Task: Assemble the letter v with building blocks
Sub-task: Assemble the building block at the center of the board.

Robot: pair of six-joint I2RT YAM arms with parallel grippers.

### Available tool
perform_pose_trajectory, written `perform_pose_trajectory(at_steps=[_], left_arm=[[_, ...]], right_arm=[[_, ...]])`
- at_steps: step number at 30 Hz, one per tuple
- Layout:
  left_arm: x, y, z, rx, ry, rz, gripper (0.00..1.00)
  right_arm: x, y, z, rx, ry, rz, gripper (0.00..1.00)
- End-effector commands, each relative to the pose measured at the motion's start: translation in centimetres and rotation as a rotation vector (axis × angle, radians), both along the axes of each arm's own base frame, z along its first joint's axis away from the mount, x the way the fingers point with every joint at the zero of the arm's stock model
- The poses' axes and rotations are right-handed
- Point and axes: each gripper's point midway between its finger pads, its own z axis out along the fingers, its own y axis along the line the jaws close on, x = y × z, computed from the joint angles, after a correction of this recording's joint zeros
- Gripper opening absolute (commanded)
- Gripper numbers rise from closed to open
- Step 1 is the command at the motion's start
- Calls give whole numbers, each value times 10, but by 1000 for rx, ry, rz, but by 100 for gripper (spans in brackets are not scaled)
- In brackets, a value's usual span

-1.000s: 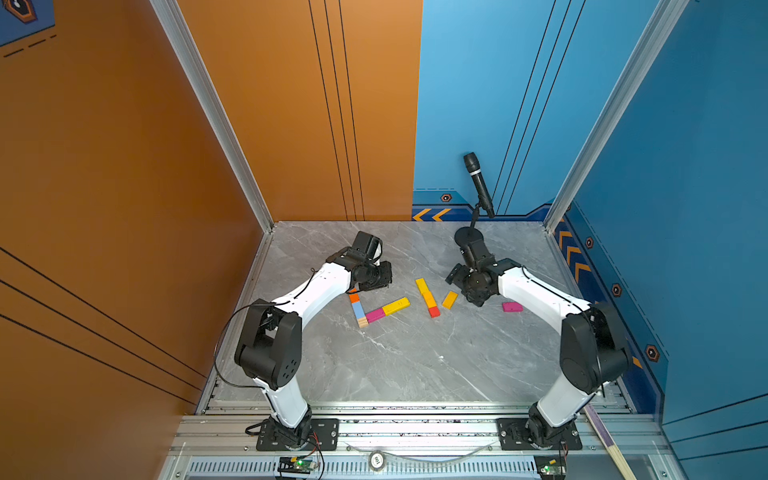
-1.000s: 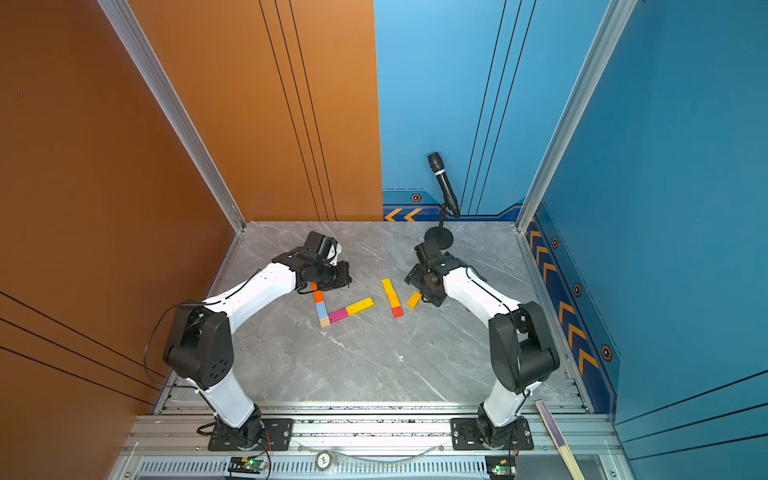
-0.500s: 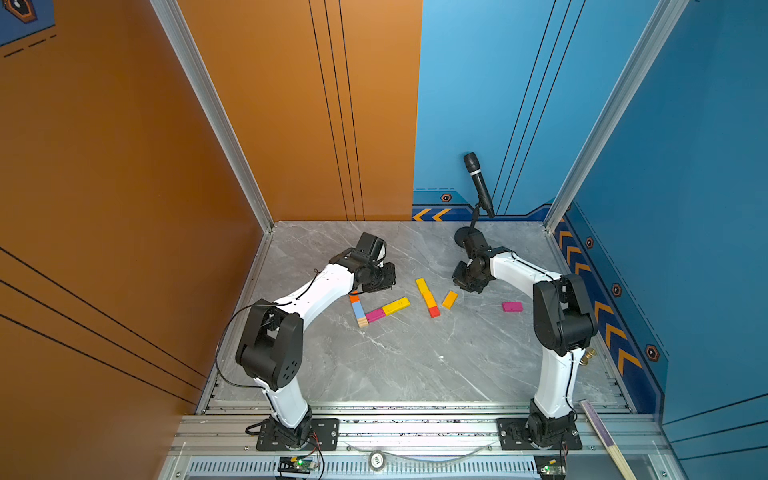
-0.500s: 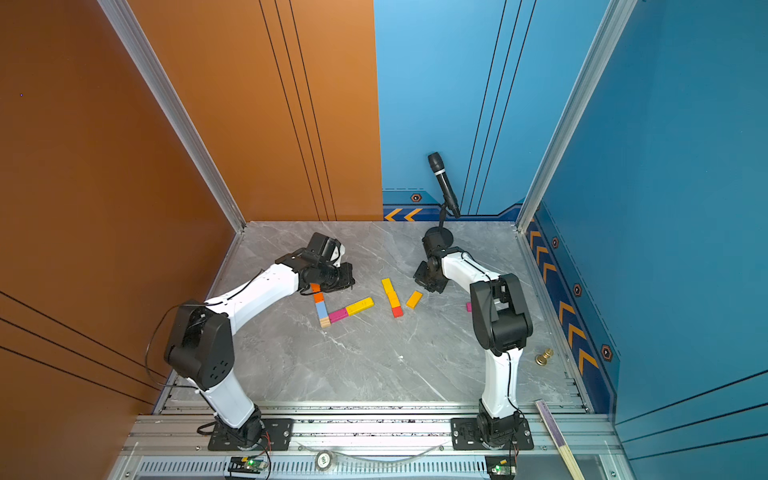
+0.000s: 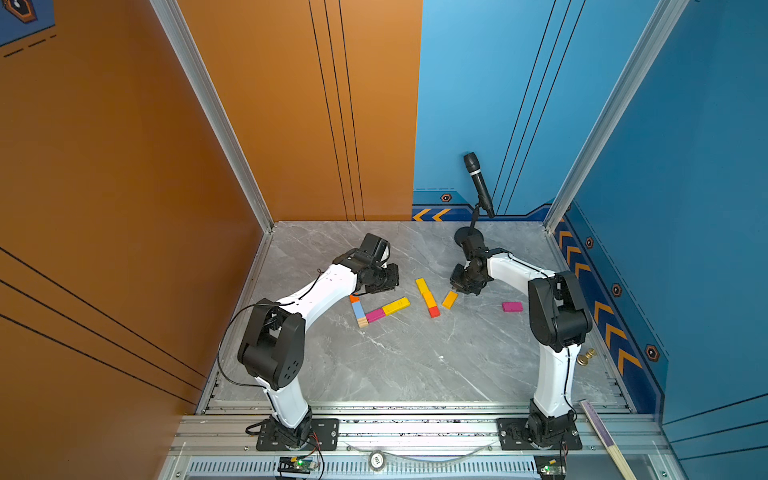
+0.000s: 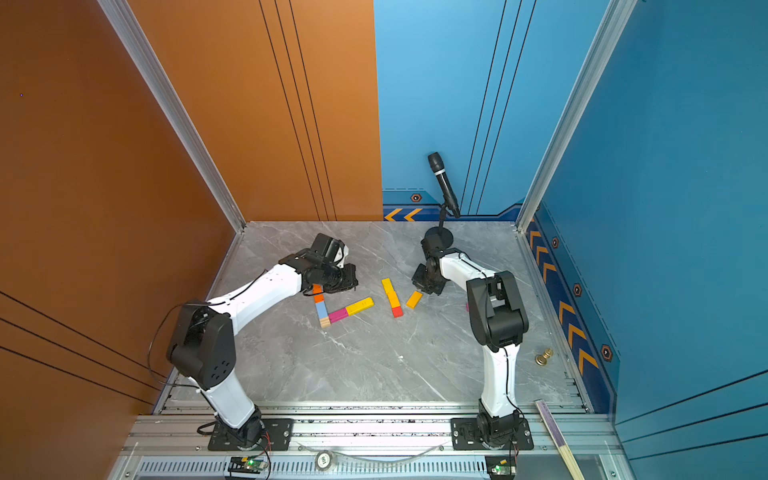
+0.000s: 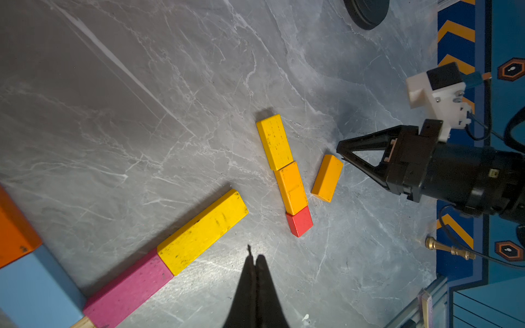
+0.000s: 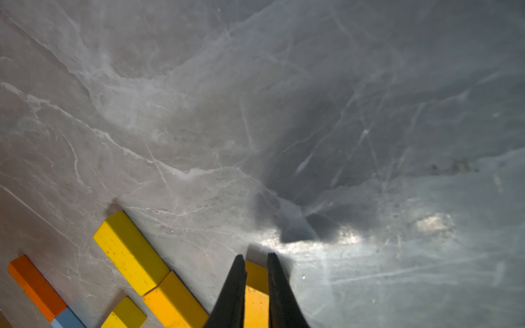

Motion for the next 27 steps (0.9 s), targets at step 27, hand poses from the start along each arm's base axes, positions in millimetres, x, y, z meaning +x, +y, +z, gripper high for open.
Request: perform_pose_trajectory(at_steps=[27], left_arm=[[-1,-1,0,15,3,-5,2]], right_arm=[[-46,-7,0,-61,37,-3,20]])
